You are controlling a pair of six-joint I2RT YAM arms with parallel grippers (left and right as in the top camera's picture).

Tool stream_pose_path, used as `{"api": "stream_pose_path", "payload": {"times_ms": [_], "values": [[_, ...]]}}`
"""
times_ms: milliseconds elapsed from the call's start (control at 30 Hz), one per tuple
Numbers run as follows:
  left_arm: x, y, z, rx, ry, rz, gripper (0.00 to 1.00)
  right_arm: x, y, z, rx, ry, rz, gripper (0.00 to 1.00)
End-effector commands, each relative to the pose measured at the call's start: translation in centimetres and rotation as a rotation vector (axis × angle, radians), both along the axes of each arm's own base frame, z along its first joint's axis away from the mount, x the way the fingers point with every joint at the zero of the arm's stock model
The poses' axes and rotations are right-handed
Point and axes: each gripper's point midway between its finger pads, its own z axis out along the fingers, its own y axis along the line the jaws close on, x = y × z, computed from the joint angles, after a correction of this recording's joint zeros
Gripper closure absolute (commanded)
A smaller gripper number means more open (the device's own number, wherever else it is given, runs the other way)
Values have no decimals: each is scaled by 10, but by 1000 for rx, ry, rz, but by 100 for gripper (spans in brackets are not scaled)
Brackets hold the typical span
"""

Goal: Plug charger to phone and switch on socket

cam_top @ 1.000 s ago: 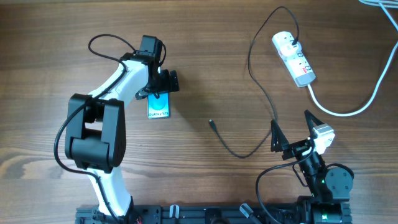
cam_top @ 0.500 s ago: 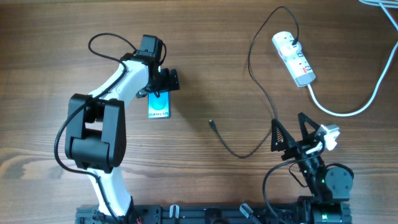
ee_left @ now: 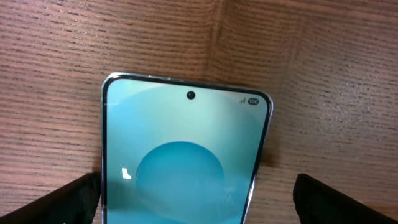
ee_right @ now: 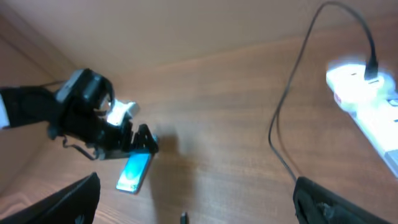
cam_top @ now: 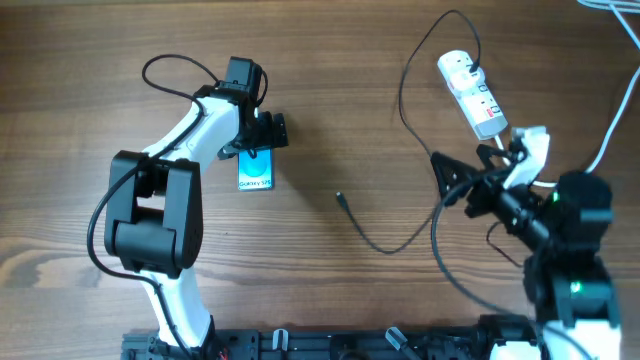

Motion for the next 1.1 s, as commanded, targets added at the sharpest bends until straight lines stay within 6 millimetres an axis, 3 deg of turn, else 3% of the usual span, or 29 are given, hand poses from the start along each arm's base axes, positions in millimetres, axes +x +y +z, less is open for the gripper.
{"api": "stream_pose_path", "payload": {"times_ms": [0, 100, 167, 267, 367, 667, 767, 900, 1000, 1067], "values": [[-9, 0, -12, -6, 37, 4, 0, 18, 3, -17, -7, 157, 29, 0], [-1, -2, -10, -13, 4, 4, 0, 31, 2, -48, 26, 291, 3, 0], [-1, -1, -10, -12, 4, 4, 0, 30, 9, -63, 70, 369, 32, 0], [-5, 0, -11, -9, 22, 4, 0, 28, 27, -68, 148, 410, 140, 4], [-7, 0, -11, -7, 30, 4, 8, 29, 28, -79, 130, 429, 161, 6], [-20, 13, -14, 69, 79, -21, 9, 16, 35, -92, 57, 441, 246, 5], [-23, 11, -14, 61, 92, -41, 20, 14, 40, -92, 35, 430, 276, 6], [-28, 7, -14, 32, 112, -46, 17, 14, 41, -93, 34, 432, 279, 5], [-29, 7, -15, 33, 115, -46, 0, 14, 41, -92, 33, 430, 279, 0], [-29, 7, -15, 33, 115, -46, 0, 14, 41, -92, 33, 430, 279, 0]]}}
